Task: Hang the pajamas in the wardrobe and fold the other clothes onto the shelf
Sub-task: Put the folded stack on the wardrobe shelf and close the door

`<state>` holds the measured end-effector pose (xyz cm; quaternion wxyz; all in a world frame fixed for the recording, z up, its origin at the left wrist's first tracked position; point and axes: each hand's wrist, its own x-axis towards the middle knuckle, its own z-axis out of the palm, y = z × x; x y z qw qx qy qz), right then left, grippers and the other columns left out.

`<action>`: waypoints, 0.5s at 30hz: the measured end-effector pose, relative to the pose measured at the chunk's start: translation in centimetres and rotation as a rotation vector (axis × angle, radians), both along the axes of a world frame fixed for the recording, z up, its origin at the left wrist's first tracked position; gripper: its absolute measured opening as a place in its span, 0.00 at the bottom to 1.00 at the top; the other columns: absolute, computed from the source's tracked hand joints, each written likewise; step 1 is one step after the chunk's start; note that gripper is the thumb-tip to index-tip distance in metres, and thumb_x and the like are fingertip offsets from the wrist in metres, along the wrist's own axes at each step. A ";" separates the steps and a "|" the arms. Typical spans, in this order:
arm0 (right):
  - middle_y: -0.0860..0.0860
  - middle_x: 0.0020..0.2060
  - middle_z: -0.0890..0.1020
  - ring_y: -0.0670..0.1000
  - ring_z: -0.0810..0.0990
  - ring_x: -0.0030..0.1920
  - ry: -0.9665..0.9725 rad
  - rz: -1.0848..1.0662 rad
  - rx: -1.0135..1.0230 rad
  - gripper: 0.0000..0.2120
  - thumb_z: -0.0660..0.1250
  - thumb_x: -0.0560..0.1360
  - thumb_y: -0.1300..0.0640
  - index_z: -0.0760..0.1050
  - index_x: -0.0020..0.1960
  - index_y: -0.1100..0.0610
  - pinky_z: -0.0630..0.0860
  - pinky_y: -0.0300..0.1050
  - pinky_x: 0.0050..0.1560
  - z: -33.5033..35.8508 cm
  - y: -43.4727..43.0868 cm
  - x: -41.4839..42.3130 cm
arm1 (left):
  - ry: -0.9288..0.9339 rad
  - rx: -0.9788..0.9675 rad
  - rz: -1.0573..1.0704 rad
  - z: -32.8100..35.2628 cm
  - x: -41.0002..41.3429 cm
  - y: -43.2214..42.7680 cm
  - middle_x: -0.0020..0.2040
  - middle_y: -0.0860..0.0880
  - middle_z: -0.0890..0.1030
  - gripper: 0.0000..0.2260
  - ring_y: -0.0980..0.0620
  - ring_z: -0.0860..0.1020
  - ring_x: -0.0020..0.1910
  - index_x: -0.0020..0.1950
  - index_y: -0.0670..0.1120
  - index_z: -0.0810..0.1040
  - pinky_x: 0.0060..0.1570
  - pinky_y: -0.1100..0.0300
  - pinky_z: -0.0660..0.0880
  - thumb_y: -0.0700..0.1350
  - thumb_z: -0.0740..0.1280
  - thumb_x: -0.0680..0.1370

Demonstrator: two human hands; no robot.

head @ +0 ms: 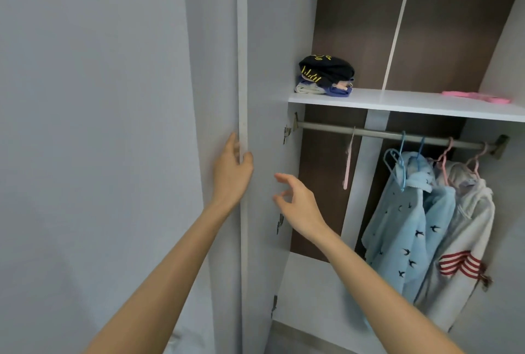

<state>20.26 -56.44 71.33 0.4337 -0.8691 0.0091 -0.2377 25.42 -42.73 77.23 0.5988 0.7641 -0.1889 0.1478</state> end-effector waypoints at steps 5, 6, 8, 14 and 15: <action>0.45 0.71 0.67 0.44 0.71 0.61 0.033 0.029 0.073 0.29 0.66 0.77 0.55 0.59 0.75 0.48 0.71 0.44 0.62 -2.4 2.1 2.2 | -0.013 -0.105 -0.080 -0.4 0.3 0.7 0.62 0.56 0.76 0.22 0.65 0.73 0.57 0.71 0.48 0.69 0.49 0.82 0.68 0.35 0.57 0.79; 0.45 0.72 0.65 0.43 0.70 0.63 0.026 0.030 0.082 0.31 0.67 0.77 0.54 0.58 0.76 0.48 0.70 0.45 0.65 -3.0 2.6 2.7 | 0.000 -0.118 -0.120 -0.5 0.6 0.8 0.63 0.55 0.76 0.21 0.63 0.74 0.59 0.71 0.48 0.70 0.51 0.80 0.69 0.35 0.57 0.79; 0.46 0.73 0.63 0.45 0.68 0.68 -0.012 0.032 0.080 0.34 0.68 0.76 0.54 0.55 0.77 0.48 0.67 0.49 0.69 -3.6 3.5 3.4 | 0.008 -0.148 -0.179 -0.4 0.8 1.1 0.61 0.54 0.78 0.21 0.63 0.76 0.57 0.70 0.47 0.71 0.52 0.76 0.71 0.34 0.58 0.79; 0.42 0.74 0.61 0.47 0.65 0.72 -0.150 -0.105 0.120 0.37 0.69 0.76 0.56 0.52 0.77 0.46 0.67 0.54 0.70 -5.0 4.4 4.3 | 0.025 -0.125 -0.325 -0.7 1.3 1.1 0.61 0.54 0.78 0.24 0.68 0.77 0.54 0.70 0.48 0.72 0.57 0.70 0.73 0.30 0.57 0.77; 0.42 0.74 0.62 0.47 0.66 0.72 -0.168 -0.128 0.107 0.36 0.68 0.76 0.57 0.53 0.77 0.46 0.68 0.54 0.69 -5.2 4.2 4.2 | 0.023 -0.116 -0.354 -0.7 1.3 1.0 0.62 0.54 0.78 0.25 0.67 0.76 0.56 0.70 0.49 0.72 0.58 0.69 0.72 0.29 0.57 0.77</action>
